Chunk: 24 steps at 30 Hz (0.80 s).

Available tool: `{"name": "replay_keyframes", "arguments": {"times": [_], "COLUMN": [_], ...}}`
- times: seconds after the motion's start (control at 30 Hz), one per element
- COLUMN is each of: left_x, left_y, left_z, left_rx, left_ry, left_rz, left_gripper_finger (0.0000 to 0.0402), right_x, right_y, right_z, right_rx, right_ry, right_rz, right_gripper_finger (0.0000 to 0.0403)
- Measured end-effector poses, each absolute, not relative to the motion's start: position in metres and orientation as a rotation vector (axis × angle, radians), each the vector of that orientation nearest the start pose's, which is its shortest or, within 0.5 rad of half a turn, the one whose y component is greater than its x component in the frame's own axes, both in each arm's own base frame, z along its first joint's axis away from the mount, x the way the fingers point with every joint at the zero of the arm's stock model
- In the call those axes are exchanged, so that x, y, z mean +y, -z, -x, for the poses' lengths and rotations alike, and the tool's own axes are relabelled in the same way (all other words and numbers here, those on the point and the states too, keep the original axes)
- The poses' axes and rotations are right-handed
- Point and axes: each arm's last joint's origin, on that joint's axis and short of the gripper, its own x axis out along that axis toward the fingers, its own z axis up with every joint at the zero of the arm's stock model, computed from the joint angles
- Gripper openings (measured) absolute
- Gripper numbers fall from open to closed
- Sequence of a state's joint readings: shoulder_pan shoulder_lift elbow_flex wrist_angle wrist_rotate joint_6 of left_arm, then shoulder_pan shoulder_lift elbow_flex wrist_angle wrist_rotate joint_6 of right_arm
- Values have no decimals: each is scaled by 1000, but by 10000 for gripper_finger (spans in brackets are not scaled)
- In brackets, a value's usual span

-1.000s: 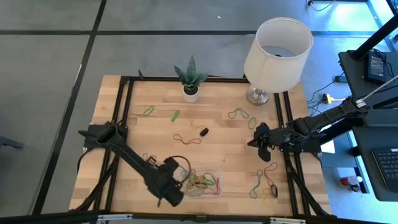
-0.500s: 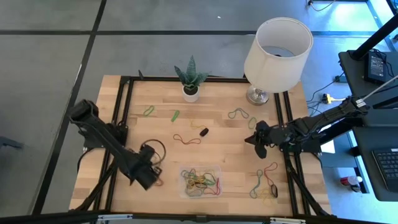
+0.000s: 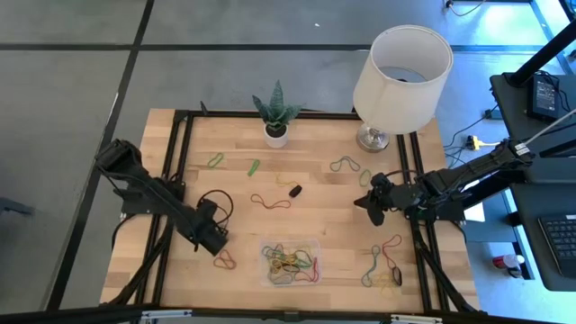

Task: Pick and place rubber bands into bin
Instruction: Put the blue rubber band into the transparent bin

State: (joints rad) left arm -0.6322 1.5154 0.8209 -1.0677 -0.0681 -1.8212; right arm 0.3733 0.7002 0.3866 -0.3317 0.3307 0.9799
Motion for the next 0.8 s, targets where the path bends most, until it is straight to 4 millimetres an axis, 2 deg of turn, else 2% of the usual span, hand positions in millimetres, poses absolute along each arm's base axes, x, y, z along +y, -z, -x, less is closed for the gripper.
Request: {"name": "replay_keyframes", "arguments": {"times": [0.2, 0.37, 0.5, 0.67, 0.8], "left_x": [-118, -110, -104, -101, -101], "left_y": [-145, -132, -126, -128, -138], "left_z": [-175, -173, -171, -174, -180], "left_rx": [1371, 1344, 1361, 1394, 1393], "left_ry": [-1007, -1015, -1015, -950, -957], "left_rz": [773, 806, 854, 814, 794], "left_gripper_finger": [142, 146, 115, 24, 3], "right_x": [44, 44, 44, 44, 44], "right_y": [-198, -198, -198, -198, -198], "right_z": [-139, -139, -139, -139, -139], "right_rx": [561, 560, 560, 561, 561], "right_ry": [271, 274, 274, 274, 272], "right_rz": [-781, -791, -791, -790, -788], "right_gripper_finger": [3, 3, 3, 3, 3]}}
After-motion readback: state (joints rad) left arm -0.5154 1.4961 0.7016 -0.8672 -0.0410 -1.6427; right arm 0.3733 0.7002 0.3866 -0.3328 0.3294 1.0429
